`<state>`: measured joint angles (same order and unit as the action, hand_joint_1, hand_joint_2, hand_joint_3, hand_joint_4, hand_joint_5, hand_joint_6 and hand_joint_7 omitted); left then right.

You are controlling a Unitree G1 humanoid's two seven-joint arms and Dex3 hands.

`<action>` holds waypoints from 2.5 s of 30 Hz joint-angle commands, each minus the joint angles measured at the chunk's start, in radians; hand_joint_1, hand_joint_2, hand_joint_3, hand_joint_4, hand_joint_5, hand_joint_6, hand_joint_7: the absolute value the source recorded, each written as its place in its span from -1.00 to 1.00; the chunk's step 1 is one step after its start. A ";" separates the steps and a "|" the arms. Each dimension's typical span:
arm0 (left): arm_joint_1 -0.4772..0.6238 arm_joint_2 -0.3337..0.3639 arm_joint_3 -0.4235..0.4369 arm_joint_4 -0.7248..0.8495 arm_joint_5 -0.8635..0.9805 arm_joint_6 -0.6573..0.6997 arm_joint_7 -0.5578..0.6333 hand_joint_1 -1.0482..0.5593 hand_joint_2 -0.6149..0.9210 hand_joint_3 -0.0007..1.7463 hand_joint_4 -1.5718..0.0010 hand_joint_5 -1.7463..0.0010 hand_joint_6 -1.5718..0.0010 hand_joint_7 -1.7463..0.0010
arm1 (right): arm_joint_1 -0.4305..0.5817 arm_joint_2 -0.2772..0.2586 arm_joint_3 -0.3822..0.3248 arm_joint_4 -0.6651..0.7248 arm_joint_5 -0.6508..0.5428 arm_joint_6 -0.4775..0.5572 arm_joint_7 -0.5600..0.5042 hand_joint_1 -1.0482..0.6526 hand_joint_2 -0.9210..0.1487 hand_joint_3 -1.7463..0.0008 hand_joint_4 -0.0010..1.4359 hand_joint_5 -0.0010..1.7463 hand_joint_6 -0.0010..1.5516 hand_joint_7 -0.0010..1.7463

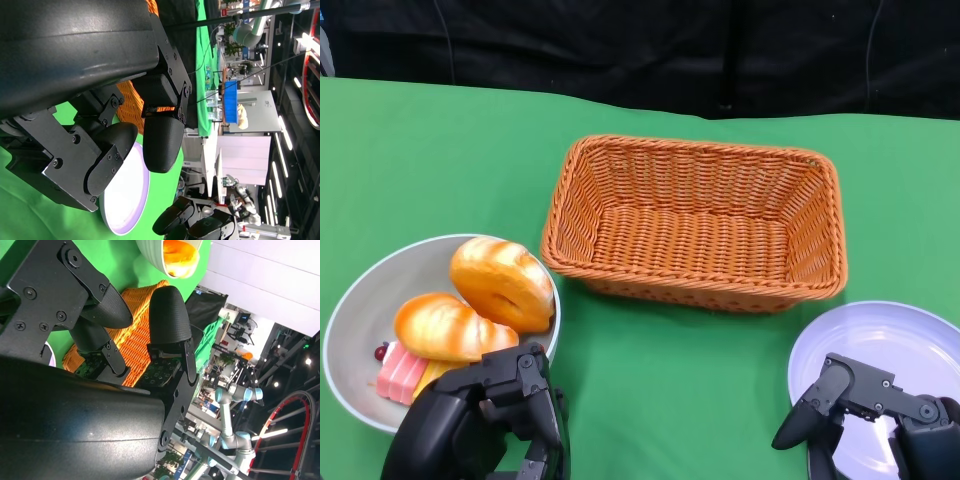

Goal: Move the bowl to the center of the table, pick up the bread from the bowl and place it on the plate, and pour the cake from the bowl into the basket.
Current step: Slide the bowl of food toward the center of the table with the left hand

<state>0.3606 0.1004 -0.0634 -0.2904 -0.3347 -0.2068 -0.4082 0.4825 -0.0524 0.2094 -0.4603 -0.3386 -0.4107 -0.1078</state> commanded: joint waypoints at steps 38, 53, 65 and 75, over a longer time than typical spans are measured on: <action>-0.205 0.223 0.284 0.135 -0.038 -0.142 -0.112 -0.57 1.00 -0.61 0.68 -0.03 0.47 0.67 | 0.016 -0.019 -0.001 -0.002 -0.003 -0.044 0.004 0.25 0.43 -0.92 0.31 1.00 0.13 0.57; -0.337 0.296 0.396 0.376 0.258 -0.232 0.083 -0.59 1.00 -0.45 0.98 0.14 0.70 0.78 | 0.024 -0.021 -0.003 -0.016 -0.008 -0.036 0.004 0.25 0.42 -0.93 0.32 1.00 0.13 0.58; -0.411 0.334 0.335 0.572 0.439 -0.098 0.207 -0.46 1.00 -0.38 1.00 0.62 0.85 0.82 | 0.021 -0.022 -0.006 -0.014 -0.004 -0.038 0.003 0.25 0.43 -0.94 0.30 1.00 0.12 0.58; -0.509 0.375 0.256 0.710 0.494 0.176 0.182 -0.50 1.00 -0.28 1.00 0.91 0.95 0.93 | 0.015 -0.024 -0.011 -0.005 0.001 -0.047 0.000 0.25 0.44 -0.95 0.31 1.00 0.13 0.59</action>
<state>-0.1275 0.4419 0.1956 0.3991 0.1668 -0.0548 -0.2109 0.4924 -0.0697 0.1965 -0.4560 -0.3395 -0.4179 -0.1087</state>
